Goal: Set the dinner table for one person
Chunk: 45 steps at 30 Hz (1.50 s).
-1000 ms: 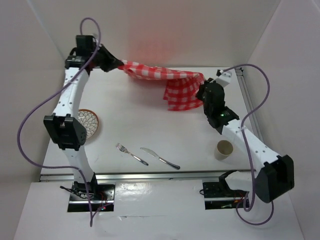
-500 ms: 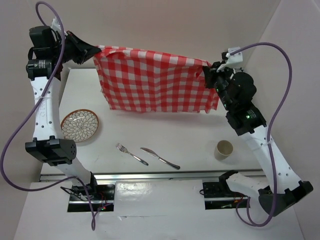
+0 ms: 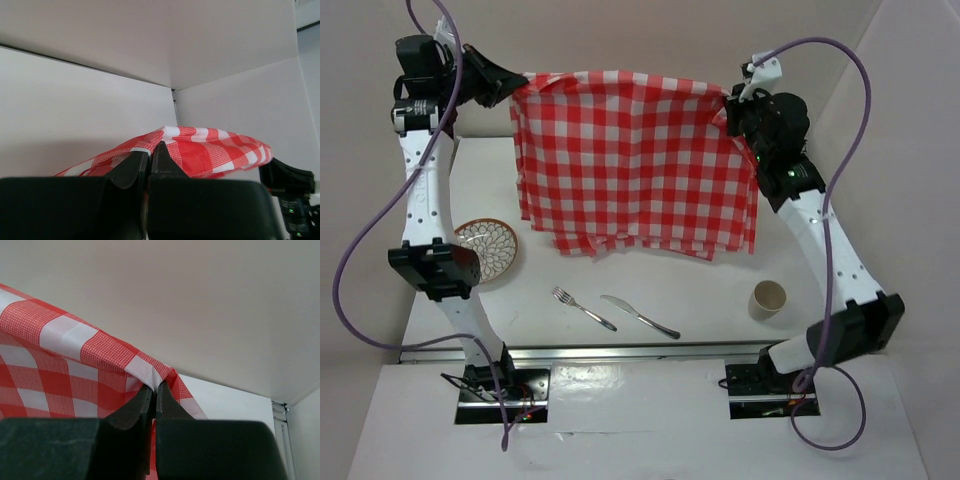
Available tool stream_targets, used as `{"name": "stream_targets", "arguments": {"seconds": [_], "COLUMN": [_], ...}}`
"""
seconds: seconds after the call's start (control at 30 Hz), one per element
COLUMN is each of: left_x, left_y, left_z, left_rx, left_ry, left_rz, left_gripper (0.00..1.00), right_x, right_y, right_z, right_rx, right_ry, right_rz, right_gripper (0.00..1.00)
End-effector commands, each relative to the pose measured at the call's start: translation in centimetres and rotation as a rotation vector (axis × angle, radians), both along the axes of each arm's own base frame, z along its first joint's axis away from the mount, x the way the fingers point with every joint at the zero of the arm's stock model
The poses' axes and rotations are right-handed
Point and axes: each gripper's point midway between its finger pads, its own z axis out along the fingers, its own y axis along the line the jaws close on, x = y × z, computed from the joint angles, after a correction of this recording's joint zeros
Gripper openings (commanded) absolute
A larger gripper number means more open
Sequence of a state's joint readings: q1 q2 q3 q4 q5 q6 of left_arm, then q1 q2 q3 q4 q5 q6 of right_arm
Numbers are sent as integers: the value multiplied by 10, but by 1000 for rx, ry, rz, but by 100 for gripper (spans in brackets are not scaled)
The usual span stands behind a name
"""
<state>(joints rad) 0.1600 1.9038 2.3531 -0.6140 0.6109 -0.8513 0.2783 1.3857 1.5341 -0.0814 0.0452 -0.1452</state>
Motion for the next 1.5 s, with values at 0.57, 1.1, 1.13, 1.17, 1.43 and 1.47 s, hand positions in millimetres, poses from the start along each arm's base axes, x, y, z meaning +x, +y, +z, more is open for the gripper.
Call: {"name": "stream_targets", "arguments": {"seconds": [0.57,1.1,1.13,1.17,1.43,1.47], "left_x": [22,-111,-114,-119,-102,-96], "left_y": [32,34,36,40,33,30], "left_z": [37,-201,-201,-203,-189,-192], "left_rx": [-106,47,65,77,240,261], "left_ry": [-191,372,372,390,332,336], "left_rz": [-17,130,142,157,153,144], "left_gripper": [0,100,100,100,83,76], "right_x": [43,-117,-128,-143,-134,-125], "right_y": [-13,4,7,10,9,14], "right_z": [77,-197,-210,-208,-177,-168], "right_rx": [100,267,281,295,398,401], "right_ry": [-250,548,599,621,582,583], "right_rz": [57,75,75,91,46,62], "right_gripper": [0,96,96,96,64,56]}}
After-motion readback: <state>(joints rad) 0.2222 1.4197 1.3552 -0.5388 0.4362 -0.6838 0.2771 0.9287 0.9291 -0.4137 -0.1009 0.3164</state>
